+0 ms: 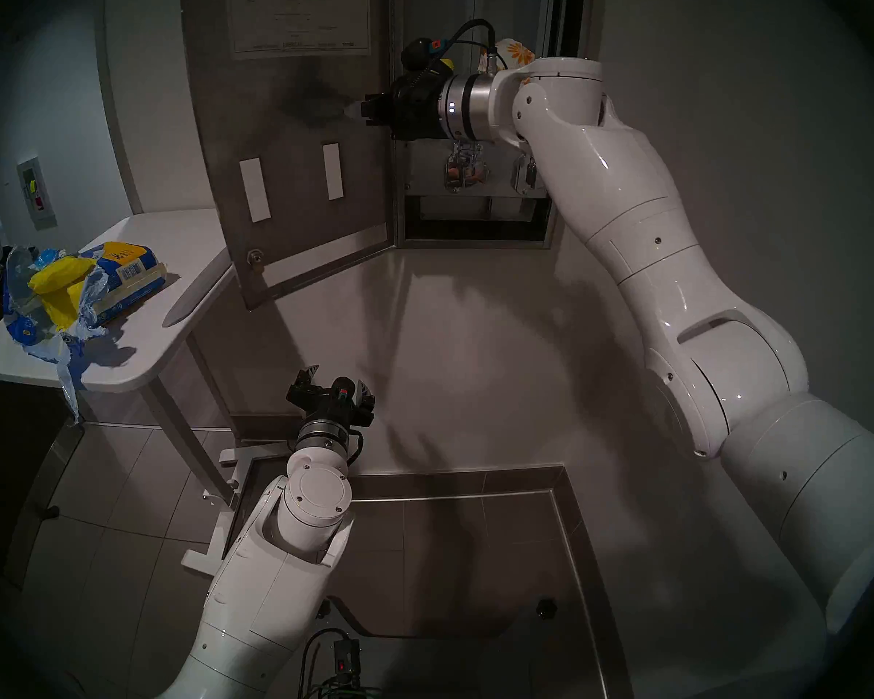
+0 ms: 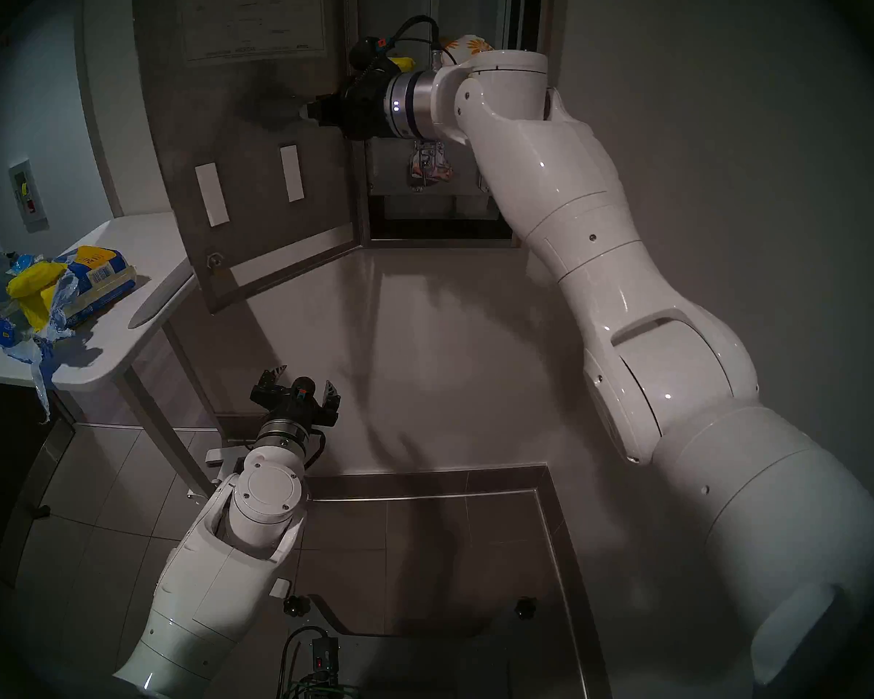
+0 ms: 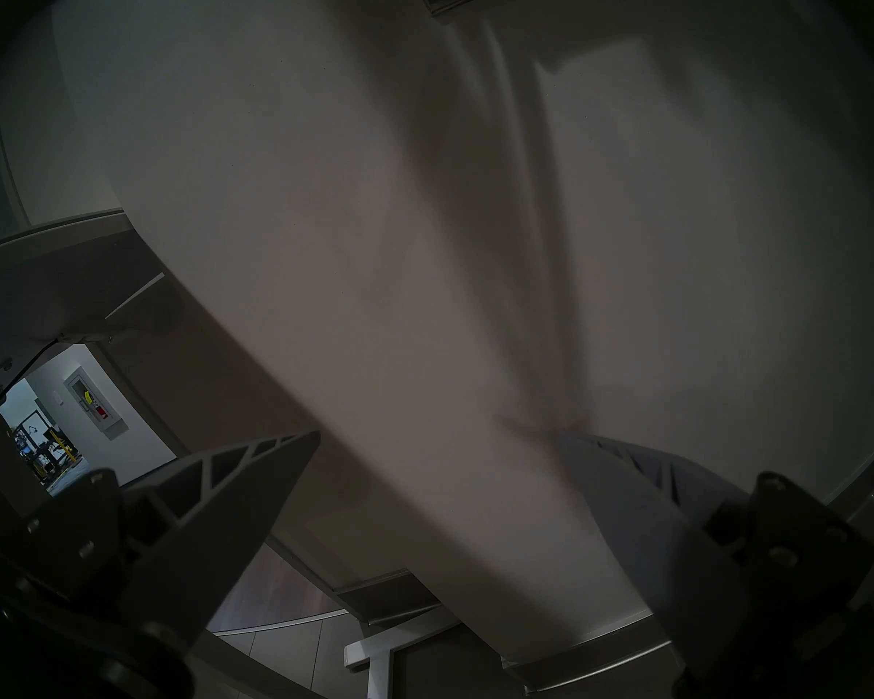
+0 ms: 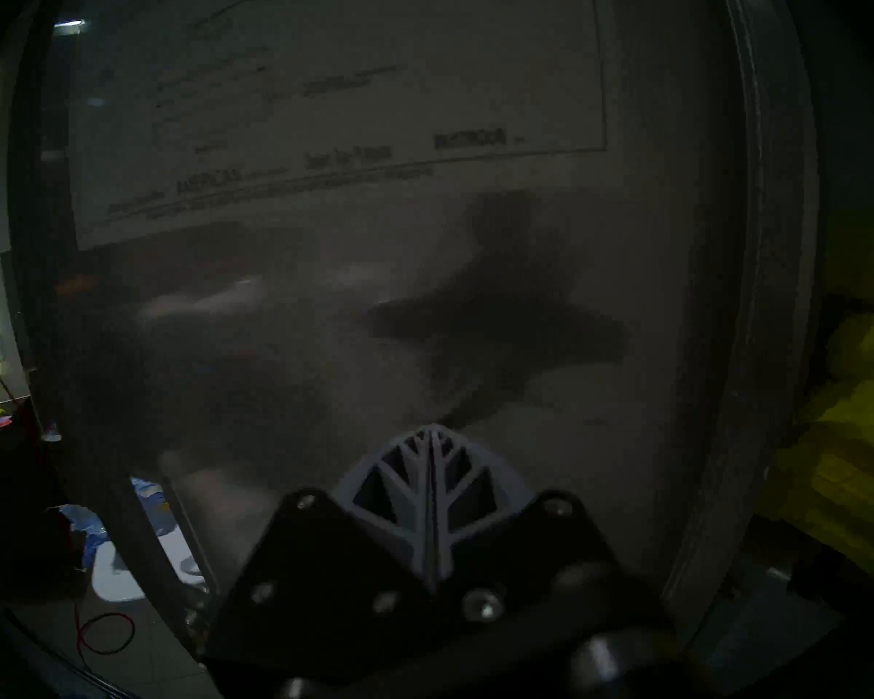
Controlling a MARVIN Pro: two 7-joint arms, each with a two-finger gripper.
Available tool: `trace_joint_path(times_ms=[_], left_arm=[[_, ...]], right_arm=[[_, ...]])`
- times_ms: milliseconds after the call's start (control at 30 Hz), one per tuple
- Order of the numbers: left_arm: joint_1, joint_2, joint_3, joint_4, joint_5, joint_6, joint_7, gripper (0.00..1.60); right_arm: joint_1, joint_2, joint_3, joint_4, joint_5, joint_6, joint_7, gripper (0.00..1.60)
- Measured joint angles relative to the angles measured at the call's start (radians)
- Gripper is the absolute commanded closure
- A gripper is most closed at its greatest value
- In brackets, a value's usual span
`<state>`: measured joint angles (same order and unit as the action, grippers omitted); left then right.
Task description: Open the dispenser door, put the pads inside, close the door
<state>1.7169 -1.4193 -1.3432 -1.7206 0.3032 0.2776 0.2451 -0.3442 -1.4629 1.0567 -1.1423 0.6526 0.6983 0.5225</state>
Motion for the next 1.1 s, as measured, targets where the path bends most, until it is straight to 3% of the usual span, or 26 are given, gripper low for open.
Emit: trace_joint_path(times_ms=[567, 800, 1100], left_arm=[[0.000, 0.000, 0.000, 0.000, 0.000, 0.000, 0.001, 0.00], [0.000, 0.001, 0.001, 0.000, -0.001, 0.000, 0.001, 0.00], [0.000, 0.001, 0.001, 0.000, -0.001, 0.000, 0.001, 0.00]], right_arm=[[0.031, -0.094, -0.028, 0.050, -0.089, -0.068, -0.144, 1.60], [0.053, -0.127, -0.068, 0.102, -0.154, -0.130, -0.217, 1.60], [0.064, -0.155, -0.090, 0.140, -0.180, -0.175, -0.241, 1.60]])
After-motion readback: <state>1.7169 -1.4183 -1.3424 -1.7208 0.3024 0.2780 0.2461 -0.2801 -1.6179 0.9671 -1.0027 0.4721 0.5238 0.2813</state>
